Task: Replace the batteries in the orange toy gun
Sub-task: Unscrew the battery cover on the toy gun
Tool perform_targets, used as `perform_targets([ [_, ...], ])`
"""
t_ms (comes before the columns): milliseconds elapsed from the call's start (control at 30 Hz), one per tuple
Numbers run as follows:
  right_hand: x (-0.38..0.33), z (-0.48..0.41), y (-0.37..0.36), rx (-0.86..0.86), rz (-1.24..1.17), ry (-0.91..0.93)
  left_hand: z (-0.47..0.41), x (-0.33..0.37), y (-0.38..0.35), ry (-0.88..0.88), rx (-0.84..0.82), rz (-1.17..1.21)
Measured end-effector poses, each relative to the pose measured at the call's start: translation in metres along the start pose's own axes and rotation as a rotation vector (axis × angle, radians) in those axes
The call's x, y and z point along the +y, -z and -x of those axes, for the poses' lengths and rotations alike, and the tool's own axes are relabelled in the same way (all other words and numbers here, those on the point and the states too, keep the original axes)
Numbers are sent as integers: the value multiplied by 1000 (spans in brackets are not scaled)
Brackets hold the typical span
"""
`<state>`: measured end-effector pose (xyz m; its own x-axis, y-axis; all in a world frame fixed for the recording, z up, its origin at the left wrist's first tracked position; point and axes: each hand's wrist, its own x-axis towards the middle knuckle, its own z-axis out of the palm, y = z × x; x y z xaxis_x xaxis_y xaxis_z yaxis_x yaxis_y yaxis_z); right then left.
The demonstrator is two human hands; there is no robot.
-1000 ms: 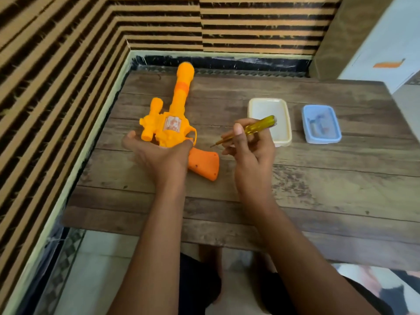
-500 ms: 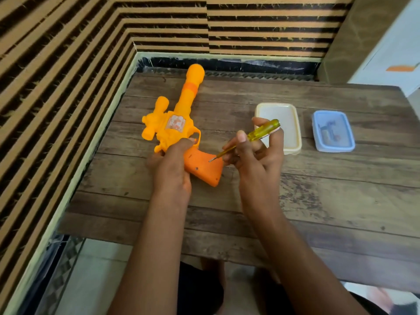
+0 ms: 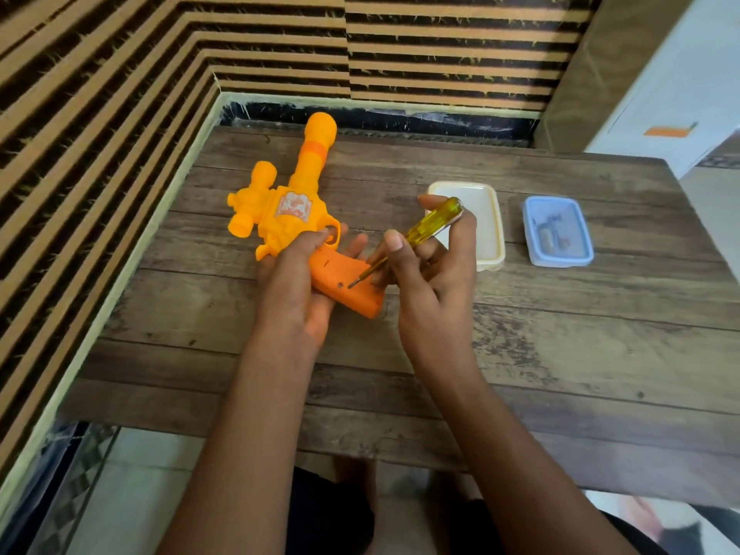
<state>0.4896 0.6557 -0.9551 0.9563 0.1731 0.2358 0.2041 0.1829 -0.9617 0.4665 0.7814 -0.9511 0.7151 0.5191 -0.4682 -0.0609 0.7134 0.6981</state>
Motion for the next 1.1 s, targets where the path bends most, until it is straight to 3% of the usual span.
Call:
perform_targets([
  [300, -7, -3, 2, -95, 43, 43, 2, -4, -3, -19, 12, 14],
  [733, 1, -5, 7, -91, 80, 37, -9, -12, -11, -25, 80, -33],
  [867, -4, -5, 11, -74, 114, 59, -9, -15, -17, -103, 132, -62],
  [1100, -15, -7, 6, -192, 91, 151, -7, -14, -13, -190, 143, -93],
])
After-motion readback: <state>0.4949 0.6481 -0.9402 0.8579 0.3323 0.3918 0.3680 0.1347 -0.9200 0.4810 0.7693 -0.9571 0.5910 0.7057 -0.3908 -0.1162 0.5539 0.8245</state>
